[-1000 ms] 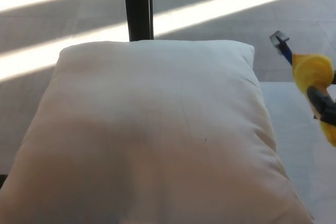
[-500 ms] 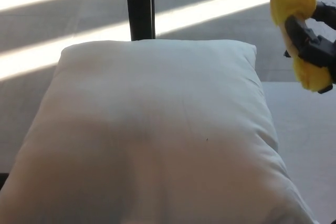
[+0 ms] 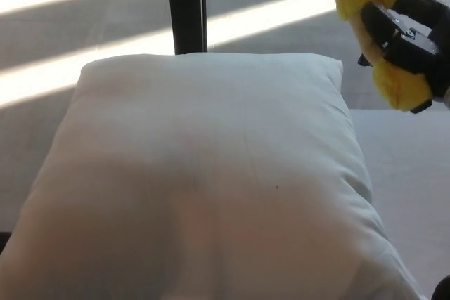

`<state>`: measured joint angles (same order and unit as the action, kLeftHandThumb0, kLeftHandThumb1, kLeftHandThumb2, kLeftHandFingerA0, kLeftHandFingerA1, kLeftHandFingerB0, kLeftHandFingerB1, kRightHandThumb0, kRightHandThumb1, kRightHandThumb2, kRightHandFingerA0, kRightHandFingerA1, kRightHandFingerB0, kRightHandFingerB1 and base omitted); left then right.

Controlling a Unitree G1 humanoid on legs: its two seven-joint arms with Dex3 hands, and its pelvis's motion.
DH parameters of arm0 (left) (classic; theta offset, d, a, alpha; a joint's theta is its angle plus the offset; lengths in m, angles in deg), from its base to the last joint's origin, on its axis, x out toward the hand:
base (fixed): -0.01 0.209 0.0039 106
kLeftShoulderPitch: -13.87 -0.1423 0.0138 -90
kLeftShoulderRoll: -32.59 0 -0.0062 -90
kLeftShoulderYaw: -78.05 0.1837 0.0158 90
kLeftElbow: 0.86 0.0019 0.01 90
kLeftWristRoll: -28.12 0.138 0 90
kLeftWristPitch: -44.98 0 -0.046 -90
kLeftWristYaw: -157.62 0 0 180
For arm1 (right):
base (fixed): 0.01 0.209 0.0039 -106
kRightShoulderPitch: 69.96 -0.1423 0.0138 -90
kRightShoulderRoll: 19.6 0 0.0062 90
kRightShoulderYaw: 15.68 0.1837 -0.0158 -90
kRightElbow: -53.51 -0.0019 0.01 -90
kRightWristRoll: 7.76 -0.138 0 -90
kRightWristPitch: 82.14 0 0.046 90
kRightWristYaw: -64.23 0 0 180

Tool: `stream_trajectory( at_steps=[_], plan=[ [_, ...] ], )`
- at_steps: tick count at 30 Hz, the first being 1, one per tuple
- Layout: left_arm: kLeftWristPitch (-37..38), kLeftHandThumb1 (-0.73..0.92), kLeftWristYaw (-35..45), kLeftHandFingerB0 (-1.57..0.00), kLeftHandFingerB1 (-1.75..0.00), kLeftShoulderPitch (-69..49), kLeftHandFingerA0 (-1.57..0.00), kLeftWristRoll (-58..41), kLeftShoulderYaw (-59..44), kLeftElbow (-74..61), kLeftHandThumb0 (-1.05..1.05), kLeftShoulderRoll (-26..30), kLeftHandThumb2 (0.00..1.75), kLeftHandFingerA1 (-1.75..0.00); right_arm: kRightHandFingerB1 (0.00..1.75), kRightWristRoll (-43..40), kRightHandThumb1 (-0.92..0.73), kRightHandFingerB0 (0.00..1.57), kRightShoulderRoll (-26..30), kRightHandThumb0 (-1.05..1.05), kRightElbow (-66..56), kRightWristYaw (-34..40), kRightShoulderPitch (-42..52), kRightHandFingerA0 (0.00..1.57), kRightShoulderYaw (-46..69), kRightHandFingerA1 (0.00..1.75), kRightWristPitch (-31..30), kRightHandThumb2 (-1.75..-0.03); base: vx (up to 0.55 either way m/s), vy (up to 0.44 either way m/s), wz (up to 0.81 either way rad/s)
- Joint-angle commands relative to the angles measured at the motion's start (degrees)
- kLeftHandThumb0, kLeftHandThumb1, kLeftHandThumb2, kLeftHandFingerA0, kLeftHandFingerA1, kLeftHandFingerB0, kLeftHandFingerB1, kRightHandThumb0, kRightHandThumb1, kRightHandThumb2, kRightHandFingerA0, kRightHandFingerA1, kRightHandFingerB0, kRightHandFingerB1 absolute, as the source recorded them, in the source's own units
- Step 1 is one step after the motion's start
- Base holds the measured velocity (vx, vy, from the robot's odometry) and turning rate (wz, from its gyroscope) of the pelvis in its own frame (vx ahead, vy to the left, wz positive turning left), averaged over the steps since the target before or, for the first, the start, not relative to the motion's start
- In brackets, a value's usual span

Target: A hammer is kept on the right hand side and a pillow is kept on the left hand side on the desk infront of the robot and the robot uses its right hand to pick up the hammer and makes a downward swinging motion to hit the pillow

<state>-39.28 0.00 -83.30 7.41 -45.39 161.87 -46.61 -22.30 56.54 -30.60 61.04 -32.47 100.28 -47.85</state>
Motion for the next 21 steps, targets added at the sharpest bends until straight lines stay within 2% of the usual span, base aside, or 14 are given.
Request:
stream_trajectory(
  at_steps=[1, 7, 9, 12, 13, 14, 15, 17, 19, 20, 21],
  plan=[
    [1.5, 0.74, -0.4, -0.51, -0.45, -0.5, -0.57, 0.1, -0.2, -0.2, -0.64, 1.6, 0.62, -0.60, 1.75, -3.6, -0.67, 0.65, 5.3, -0.29, -3.8, -3.9, 0.9, 1.01, -4.1, 1.75, -10.5, -1.16, 0.00, 0.000, 0.00],
    [1.3, 0.74, -0.4, -0.52, -0.46, -0.1, -0.57, -0.2, -0.6, -0.1, -0.63, 1.8, 0.61, -0.60, 1.75, -4.5, -0.69, 0.66, 8.3, -0.27, -3.0, -5.6, 2.4, 1.02, -5.6, 1.75, -14.3, -1.18, 0.00, 0.000, 0.00],
    [1.6, 0.75, 0.0, -0.50, -0.46, -0.2, -0.55, 0.0, -0.3, -0.3, -0.64, 1.8, 0.62, -0.60, 1.75, -5.1, -0.76, 0.64, 9.3, -0.29, -2.4, -6.2, 3.4, 1.02, -5.5, 1.75, -15.5, -1.06, 0.00, 0.000, 0.00],
    [1.0, 0.74, -0.5, -0.50, -0.45, 0.1, -0.56, 0.0, -0.4, -0.1, -0.63, 2.0, 0.62, -0.59, 1.75, -4.9, -0.75, 0.64, 9.8, -0.29, -2.7, -6.4, 5.0, 1.00, -6.4, 1.75, -15.7, -1.05, 0.00, 0.000, 0.00],
    [0.9, 0.75, -0.5, -0.52, -0.46, 0.1, -0.58, 0.0, -0.4, -0.3, -0.62, 2.0, 0.62, -0.62, 1.75, -5.1, -0.85, 0.58, 9.0, -0.32, -2.1, -6.1, 5.8, 0.99, -5.9, 1.75, -17.8, -0.96, 0.00, 0.000, 0.00],
    [0.9, 0.75, -0.5, -0.52, -0.46, 0.2, -0.58, 0.1, -0.2, -0.5, -0.62, 2.1, 0.62, -0.62, 1.75, -5.7, -0.85, 0.58, 7.9, -0.32, -0.8, -5.9, 6.5, 0.99, -5.1, 1.75, -20.8, -0.96, 0.00, 0.000, 0.00],
    [0.5, 0.73, -0.2, -0.50, -0.47, 0.4, -0.57, -0.5, -0.7, -0.5, -0.62, 2.0, 0.62, -0.63, 1.75, -4.7, -0.89, 0.64, 8.1, -0.34, -1.8, -6.1, 8.4, 0.99, -8.0, 1.75, -20.0, -0.89, 0.00, 0.000, 0.00],
    [1.5, 0.75, -0.7, -0.52, -0.45, 0.2, -0.59, 0.6, 0.1, -0.7, -0.64, 2.3, 0.62, -0.61, 1.75, -4.5, -0.78, 0.66, 8.0, -0.31, -2.4, -7.5, 11.5, 0.98, -10.5, 1.75, -17.3, -1.07, 0.00, 0.000, 0.00],
    [1.3, 0.75, -0.5, -0.52, -0.46, 0.0, -0.59, 0.4, 0.1, -0.9, -0.63, 2.5, 0.63, -0.61, 1.73, -4.0, -0.75, 0.68, 6.7, -0.33, -1.8, -6.6, 14.0, 1.03, -11.2, 1.75, -16.6, -1.02, 0.00, 0.000, 0.00],
    [1.0, 0.75, -0.2, -0.51, -0.46, 0.1, -0.58, 0.0, -0.2, -0.8, -0.62, 2.5, 0.62, -0.61, 1.75, -3.5, -0.82, 0.66, 5.8, -0.33, -1.4, -6.1, 15.6, 1.01, -11.6, 1.75, -15.4, -0.96, 0.00, 0.000, 0.00],
    [0.8, 0.59, -0.4, -0.44, -0.58, 0.1, -0.53, 0.1, -0.2, -0.7, -0.62, 2.6, 0.99, -0.68, 1.75, -3.4, -0.87, 0.65, 2.8, -0.32, 1.4, -3.7, 17.6, 0.99, -9.0, 1.75, -16.1, -0.90, 0.00, 0.000, 0.00]
  ],
)
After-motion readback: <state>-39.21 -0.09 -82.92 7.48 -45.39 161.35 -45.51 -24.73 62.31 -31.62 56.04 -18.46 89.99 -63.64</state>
